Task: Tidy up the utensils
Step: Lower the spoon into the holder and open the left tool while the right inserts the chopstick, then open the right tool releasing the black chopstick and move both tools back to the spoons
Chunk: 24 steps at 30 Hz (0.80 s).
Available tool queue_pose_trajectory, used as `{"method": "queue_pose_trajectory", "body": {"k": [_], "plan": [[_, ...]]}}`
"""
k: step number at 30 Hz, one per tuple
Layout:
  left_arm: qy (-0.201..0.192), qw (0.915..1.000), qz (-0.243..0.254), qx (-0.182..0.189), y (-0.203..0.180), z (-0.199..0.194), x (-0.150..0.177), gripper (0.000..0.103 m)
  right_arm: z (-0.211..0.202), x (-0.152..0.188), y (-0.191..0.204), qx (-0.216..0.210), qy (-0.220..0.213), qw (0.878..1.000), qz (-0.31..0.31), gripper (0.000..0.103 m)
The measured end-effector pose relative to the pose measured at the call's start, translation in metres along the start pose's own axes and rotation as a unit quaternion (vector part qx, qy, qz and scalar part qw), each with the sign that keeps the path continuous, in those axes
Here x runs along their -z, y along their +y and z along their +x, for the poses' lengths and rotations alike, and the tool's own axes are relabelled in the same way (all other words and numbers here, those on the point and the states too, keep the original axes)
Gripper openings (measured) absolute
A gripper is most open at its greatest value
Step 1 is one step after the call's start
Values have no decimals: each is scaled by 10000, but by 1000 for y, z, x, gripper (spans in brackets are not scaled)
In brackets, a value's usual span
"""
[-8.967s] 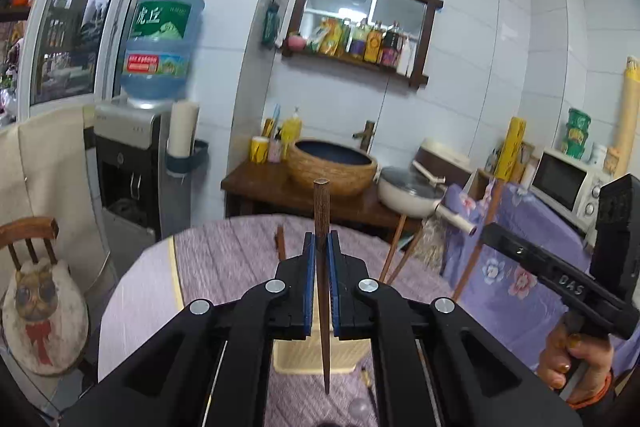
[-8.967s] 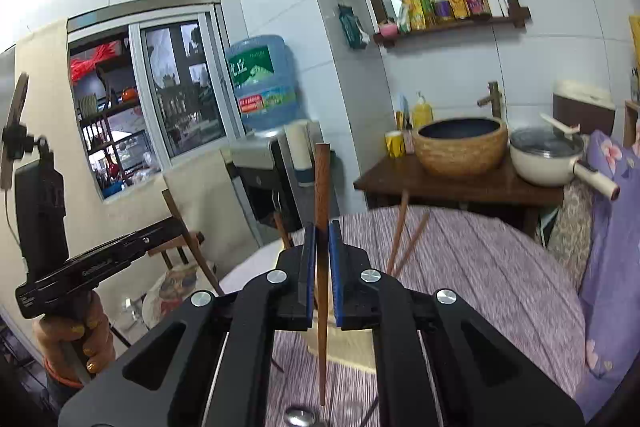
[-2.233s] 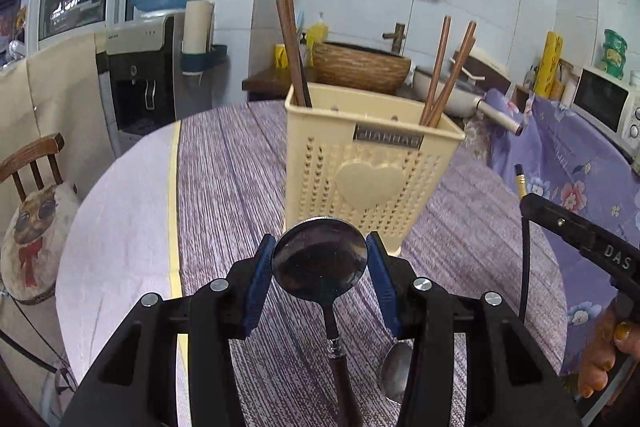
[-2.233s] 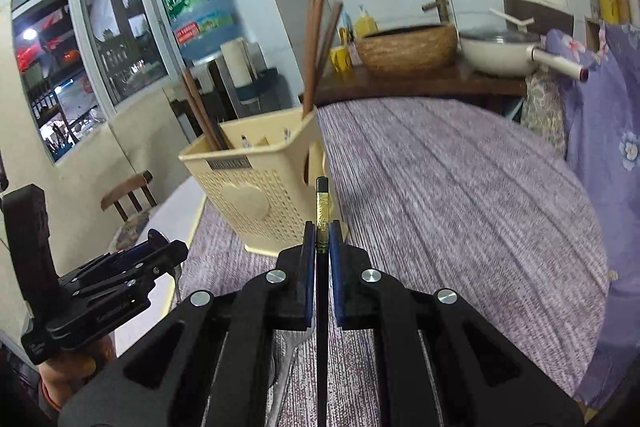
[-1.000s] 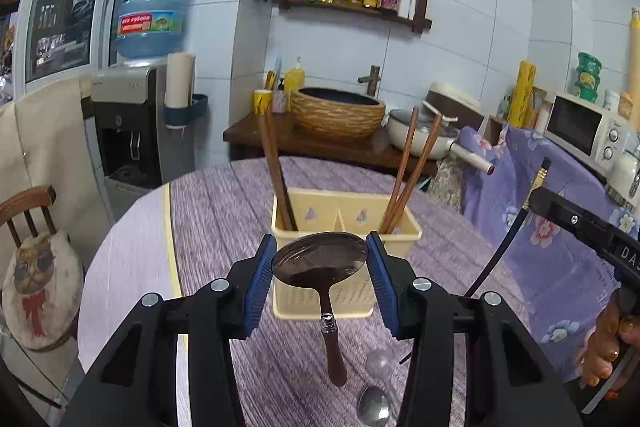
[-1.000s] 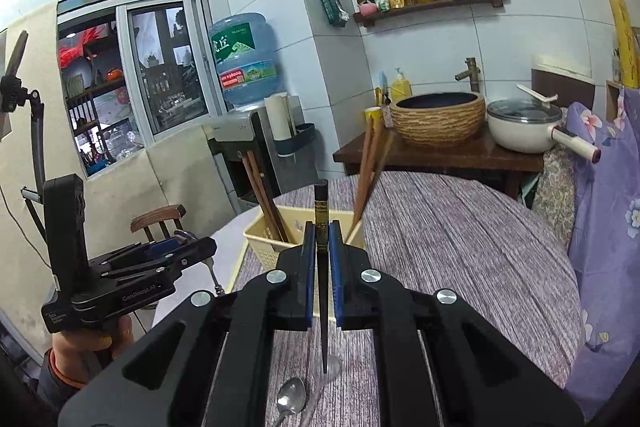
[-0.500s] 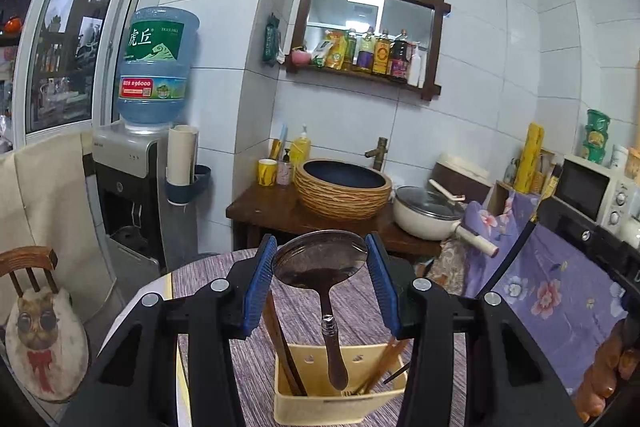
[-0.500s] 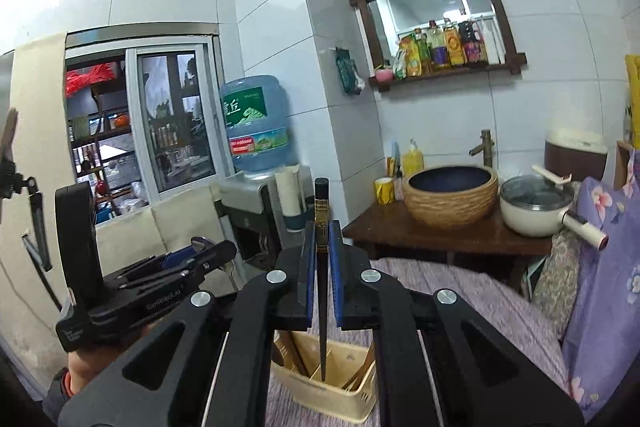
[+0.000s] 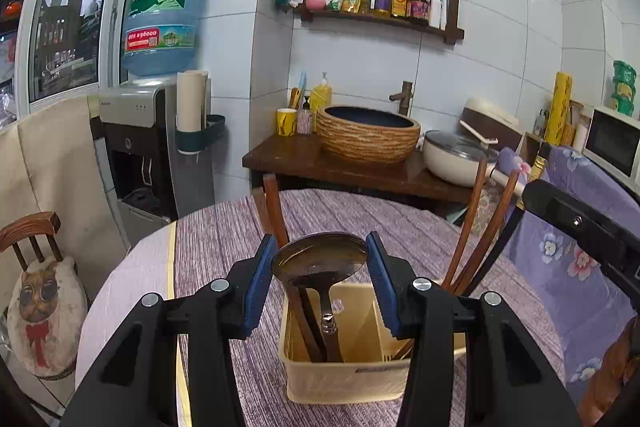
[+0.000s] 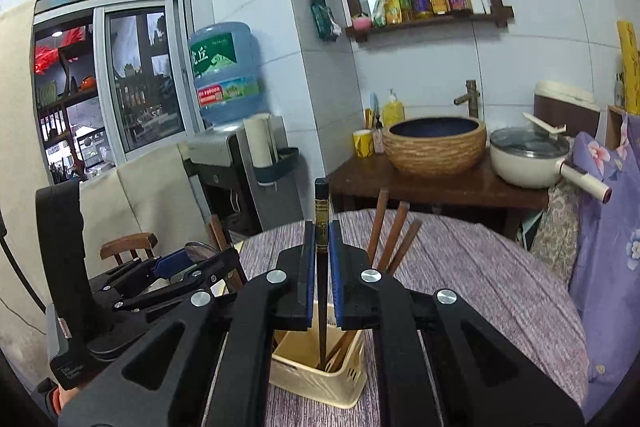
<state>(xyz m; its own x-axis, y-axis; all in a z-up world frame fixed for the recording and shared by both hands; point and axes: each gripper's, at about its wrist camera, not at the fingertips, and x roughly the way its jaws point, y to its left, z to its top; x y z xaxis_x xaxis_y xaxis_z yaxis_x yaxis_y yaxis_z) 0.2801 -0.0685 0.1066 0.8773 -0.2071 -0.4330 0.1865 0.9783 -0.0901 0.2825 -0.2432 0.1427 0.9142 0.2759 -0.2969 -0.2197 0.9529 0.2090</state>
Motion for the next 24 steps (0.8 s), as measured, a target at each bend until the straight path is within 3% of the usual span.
{"method": "queue_pose_trajectory", "body": {"k": [12,13,16,24], "plan": [[153,9999,46,7,2,5,17,47,7,19,-6,50,57,10000,52,9],[118,9999,68,11,2,2,17,48,6,19,-5,49,36,10000,31,12],[-61,9999,149,-11,0,-14,17,61,-2,20,-5,120,-139,9998,33,44],[-190,9996,155,-106,7,-51,37,75,-37,35,1,207,-320,9991,-198,54]]}}
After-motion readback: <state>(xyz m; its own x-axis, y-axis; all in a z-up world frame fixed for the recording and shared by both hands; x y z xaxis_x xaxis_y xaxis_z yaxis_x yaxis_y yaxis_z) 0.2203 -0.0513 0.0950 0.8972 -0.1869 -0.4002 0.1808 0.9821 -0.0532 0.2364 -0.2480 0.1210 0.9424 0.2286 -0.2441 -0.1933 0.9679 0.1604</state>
